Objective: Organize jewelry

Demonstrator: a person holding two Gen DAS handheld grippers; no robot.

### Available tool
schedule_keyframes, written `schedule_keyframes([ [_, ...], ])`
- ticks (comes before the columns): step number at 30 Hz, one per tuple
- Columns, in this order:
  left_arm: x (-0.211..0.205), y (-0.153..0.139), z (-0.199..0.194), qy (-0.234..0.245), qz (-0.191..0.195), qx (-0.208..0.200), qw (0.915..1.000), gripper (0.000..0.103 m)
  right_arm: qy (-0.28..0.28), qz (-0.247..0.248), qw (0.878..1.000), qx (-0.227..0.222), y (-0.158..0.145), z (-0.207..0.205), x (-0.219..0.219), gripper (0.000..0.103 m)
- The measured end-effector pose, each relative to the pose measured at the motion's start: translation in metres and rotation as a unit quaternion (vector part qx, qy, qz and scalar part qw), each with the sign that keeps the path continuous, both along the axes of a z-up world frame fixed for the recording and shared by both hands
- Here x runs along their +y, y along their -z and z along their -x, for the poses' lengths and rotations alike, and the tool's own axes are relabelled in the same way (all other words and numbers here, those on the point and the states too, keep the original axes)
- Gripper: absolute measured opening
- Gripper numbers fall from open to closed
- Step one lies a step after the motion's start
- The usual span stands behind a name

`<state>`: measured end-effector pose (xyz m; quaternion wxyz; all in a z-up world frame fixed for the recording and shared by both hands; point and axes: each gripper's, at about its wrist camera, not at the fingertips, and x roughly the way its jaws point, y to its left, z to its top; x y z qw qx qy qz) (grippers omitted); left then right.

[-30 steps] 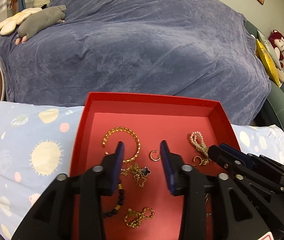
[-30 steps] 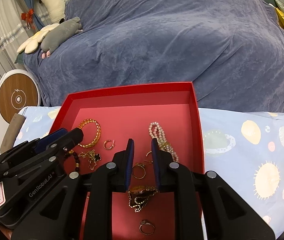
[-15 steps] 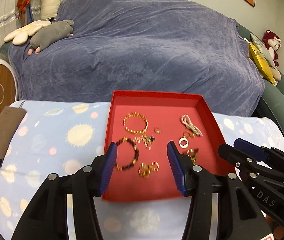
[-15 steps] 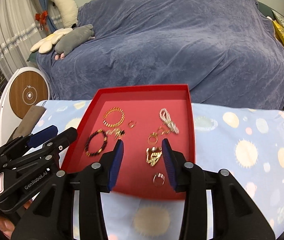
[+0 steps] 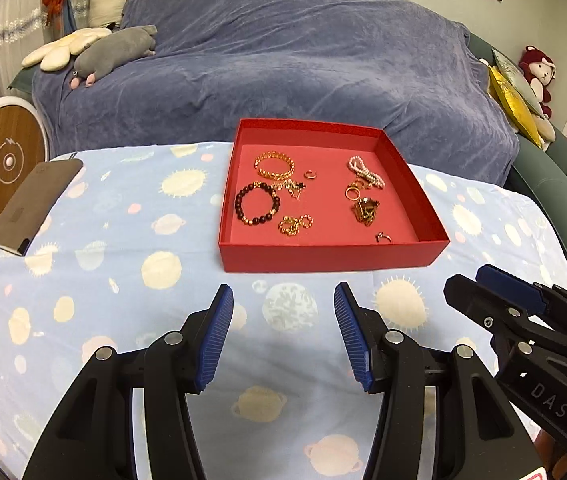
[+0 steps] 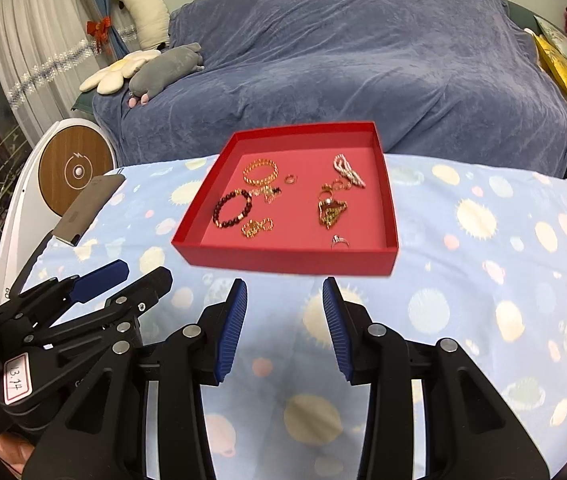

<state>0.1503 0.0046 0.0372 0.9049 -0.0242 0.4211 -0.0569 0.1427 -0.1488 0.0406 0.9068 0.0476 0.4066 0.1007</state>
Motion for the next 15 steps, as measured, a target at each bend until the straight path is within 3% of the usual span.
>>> schedule_keyframes([
  [15, -0.007, 0.034, 0.012, 0.0, -0.036, 0.018, 0.9992, 0.051, -0.013, 0.027, 1.0, 0.002, 0.026, 0.018, 0.016, 0.038],
])
